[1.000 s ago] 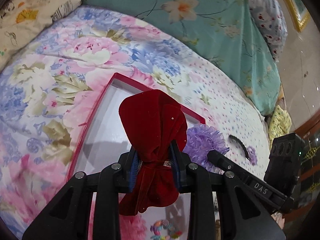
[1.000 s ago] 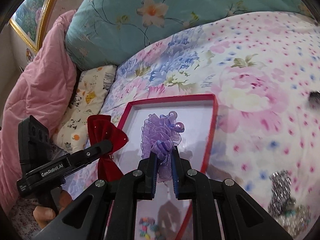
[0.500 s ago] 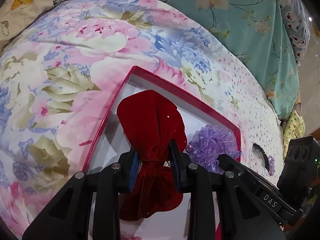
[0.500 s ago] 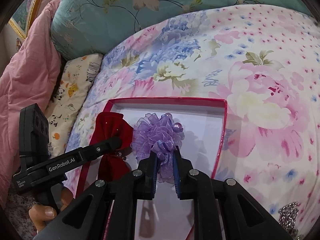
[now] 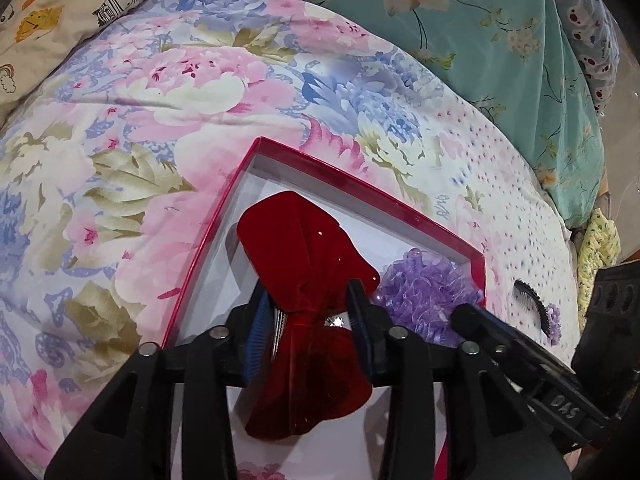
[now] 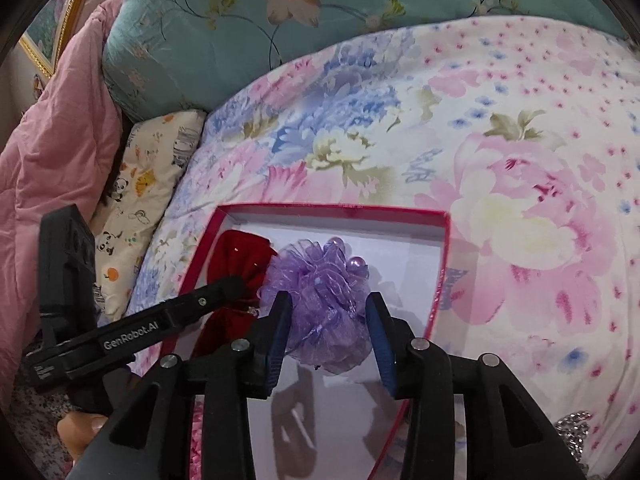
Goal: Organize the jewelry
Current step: 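Carry red bow with left tool while right tool carries purple pom-pom into tray, release, then move left tool to pearl bracelet while right tool moves to purple scrunchie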
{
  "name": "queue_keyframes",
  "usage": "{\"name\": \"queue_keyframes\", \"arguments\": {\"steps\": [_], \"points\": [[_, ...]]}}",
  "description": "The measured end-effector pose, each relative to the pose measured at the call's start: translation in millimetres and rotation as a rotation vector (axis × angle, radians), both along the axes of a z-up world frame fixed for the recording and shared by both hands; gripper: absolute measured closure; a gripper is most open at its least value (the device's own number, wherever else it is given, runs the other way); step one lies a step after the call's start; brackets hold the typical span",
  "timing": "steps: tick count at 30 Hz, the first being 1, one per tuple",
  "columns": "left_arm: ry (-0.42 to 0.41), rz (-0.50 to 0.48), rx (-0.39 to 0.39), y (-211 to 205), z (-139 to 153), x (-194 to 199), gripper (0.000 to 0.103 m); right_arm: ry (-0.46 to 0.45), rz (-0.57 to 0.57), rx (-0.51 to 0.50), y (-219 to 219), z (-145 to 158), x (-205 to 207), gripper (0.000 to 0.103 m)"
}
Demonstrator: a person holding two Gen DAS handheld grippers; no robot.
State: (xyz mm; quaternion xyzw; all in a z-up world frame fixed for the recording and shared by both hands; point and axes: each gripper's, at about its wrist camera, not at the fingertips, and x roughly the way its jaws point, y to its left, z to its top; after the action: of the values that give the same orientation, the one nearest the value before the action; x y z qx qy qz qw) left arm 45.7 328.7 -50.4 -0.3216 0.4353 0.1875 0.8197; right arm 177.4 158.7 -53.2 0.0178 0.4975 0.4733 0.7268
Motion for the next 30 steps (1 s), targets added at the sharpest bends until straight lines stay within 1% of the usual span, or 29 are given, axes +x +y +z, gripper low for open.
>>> {"name": "queue_keyframes", "arguments": {"steps": [2, 3, 6, 12, 18, 19, 21, 26, 30], "points": [[-0.008, 0.005, 0.005, -1.9, 4.2, -2.7, 0.047, -0.001, -0.005, 0.020, -6.2, 7.0, -1.2, 0.062], [-0.013, 0.005, 0.009, -3.2, 6.5, -3.9, 0.045, -0.005, -0.007, 0.024, -8.8, 10.1, -2.0, 0.061], [-0.010, 0.009, 0.011, -5.3, 10.6, -4.5, 0.045, -0.014, -0.010, 0.035, -15.0, 18.1, -3.7, 0.055], [-0.023, 0.005, 0.025, -14.6, 24.0, -13.9, 0.045, -0.012, -0.025, 0.045, -33.5, 25.6, -6.5, 0.055], [-0.046, -0.006, 0.023, -33.4, 37.4, -30.1, 0.045, -0.013, -0.045, 0.067, -67.5, 36.4, -11.6, 0.055], [-0.052, -0.014, 0.018, -39.2, 39.8, -33.7, 0.044, -0.013, -0.050, 0.068, -74.3, 37.8, -11.4, 0.055], [-0.060, -0.028, 0.024, -50.3, 44.7, -38.8, 0.037, -0.016, -0.054, 0.068, -88.3, 40.4, -12.3, 0.055], [-0.084, -0.092, 0.029, -85.9, 57.5, -49.6, 0.036, -0.025, -0.083, 0.060, -128.0, 43.5, -11.5, 0.055], [-0.088, -0.153, 0.029, -118.1, 64.3, -54.8, 0.036, -0.027, -0.122, 0.050, -162.3, 40.8, -11.0, 0.055]]}}
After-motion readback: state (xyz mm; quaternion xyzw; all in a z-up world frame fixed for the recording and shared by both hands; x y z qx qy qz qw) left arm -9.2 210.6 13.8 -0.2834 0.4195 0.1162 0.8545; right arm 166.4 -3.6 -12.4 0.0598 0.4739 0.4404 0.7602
